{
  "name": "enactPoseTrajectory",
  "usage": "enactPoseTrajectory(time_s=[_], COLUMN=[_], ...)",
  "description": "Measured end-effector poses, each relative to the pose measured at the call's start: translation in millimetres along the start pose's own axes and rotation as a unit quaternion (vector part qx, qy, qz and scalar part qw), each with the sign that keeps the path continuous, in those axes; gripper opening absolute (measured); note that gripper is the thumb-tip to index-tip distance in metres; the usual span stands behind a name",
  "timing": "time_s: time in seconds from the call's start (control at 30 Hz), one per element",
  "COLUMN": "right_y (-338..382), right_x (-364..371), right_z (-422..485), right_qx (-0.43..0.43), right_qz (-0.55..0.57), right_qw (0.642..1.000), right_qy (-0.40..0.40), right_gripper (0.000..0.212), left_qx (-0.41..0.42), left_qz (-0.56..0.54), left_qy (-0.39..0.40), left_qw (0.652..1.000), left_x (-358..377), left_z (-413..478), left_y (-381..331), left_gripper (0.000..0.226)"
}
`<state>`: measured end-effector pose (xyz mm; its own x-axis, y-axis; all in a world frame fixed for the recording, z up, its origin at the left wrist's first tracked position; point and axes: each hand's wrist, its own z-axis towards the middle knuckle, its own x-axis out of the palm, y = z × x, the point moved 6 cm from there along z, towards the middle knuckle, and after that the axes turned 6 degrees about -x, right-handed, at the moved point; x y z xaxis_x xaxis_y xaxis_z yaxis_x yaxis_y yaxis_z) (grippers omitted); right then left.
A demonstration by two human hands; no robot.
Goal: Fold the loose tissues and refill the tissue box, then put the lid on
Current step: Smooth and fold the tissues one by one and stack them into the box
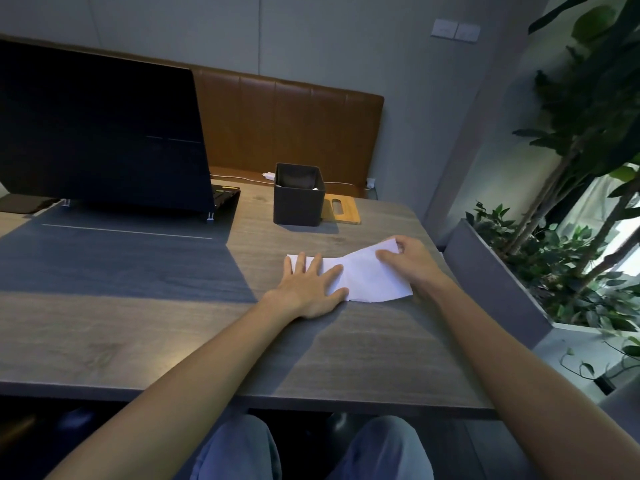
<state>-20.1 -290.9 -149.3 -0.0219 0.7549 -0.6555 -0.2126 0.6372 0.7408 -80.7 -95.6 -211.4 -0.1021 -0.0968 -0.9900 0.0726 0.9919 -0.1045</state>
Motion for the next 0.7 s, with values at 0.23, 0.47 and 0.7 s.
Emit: enactPoseTrajectory(time_s=[0.23, 0.47, 0.7], right_y=[39.1, 88.3, 96.4], right_x=[-2.9, 47.3, 116.2], right_z=[11.5, 15.7, 3.5], right_qx=[-0.062, -0.093, -0.051], right_qz=[-0.044, -0.037, 0.013], right_qw=[0.997, 0.995, 0.992], right_qy=[-0.023, 0.008, 0.116], right_gripper=[0.036, 0.035, 0.039], left_qx=[-0.001, -0.067, -0.064], left_qz=[-0.078, -0.174, -0.191], left_qy=[-0.052, -0.155, -0.184], left_qw=[0.996, 0.970, 0.962], left_x=[-12.7, -25.7, -24.1], left_z=[-5.9, -30.4, -36.4], left_y=[7.9, 71.0, 73.3], left_gripper=[0.060, 0.032, 0.027])
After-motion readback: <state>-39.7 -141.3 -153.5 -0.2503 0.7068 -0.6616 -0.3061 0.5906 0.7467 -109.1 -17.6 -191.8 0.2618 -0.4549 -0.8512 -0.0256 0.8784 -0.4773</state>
